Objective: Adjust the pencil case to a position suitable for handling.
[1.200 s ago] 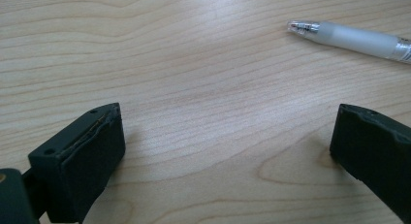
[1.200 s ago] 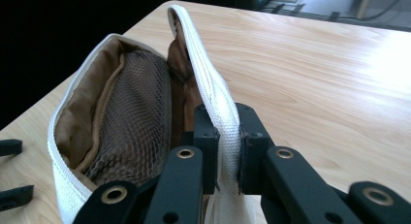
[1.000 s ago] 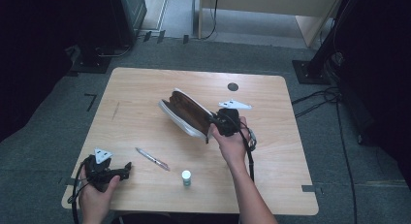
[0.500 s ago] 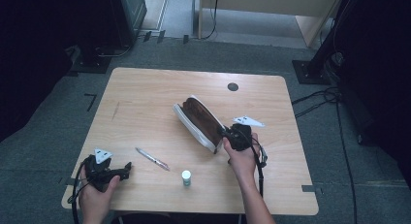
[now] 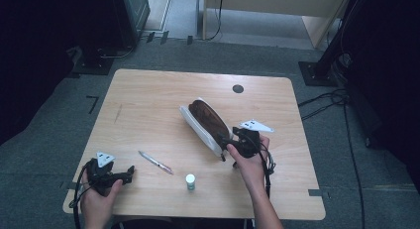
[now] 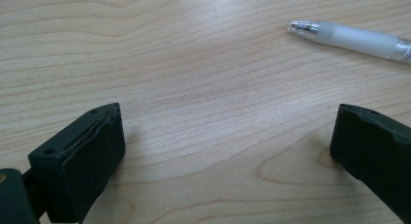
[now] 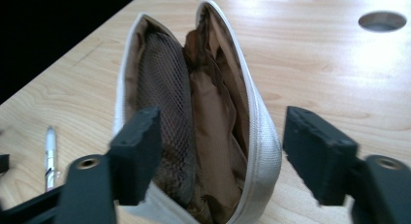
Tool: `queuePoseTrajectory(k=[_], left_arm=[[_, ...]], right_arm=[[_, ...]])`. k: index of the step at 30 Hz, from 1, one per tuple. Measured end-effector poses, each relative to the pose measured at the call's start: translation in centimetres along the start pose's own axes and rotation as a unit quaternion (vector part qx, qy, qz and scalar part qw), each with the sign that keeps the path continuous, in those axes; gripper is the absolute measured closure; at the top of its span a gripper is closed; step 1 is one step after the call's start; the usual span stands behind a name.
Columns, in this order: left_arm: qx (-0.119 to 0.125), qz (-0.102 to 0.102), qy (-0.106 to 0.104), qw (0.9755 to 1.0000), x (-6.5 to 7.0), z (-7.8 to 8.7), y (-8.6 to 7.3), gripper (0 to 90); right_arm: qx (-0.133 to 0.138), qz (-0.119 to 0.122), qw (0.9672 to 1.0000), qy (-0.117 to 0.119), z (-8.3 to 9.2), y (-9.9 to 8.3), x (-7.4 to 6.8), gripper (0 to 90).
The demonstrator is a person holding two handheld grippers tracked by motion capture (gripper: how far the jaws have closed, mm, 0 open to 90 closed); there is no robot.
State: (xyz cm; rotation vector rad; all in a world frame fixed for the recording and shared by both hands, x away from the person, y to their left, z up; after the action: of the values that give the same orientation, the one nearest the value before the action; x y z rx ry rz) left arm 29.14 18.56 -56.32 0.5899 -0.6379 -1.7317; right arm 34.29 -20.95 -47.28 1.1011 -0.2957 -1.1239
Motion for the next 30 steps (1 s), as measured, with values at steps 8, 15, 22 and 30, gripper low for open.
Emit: queuePoseTrajectory(k=[8,15,22,30], left_arm=[[0.0,0.0,0.0,1.0,0.0,0.0,0.0,0.0],[0.0,0.0,0.0,1.0,0.0,0.0,0.0,0.0],[0.0,0.0,0.0,1.0,0.0,0.0,0.0,0.0],[0.0,0.0,0.0,1.0,0.0,0.0,0.0,0.0]], right_arm=[[0.018,0.013,0.9997,0.004,2.7,0.2,-0.8,18.3],[0.015,0.021,0.9996,0.014,4.2,-0.5,-1.6,18.2],[0.006,0.018,0.9998,0.012,4.7,-2.2,-1.4,18.3],[0.009,0.009,0.9999,-0.01,5.9,-3.8,-0.1,19.0]])
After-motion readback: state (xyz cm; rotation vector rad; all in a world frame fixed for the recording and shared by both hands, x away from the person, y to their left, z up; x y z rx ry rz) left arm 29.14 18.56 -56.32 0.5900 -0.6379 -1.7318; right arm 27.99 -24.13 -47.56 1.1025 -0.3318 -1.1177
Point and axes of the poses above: each handheld gripper's, and its own axes: z roughly backward along the jaws, y roughly out of its top, x roughly to its right, the point moved 6 cm from there along -z, roughly forward along the jaws, and after that the axes turned 4 degrees about y, right-handed, at the moved point
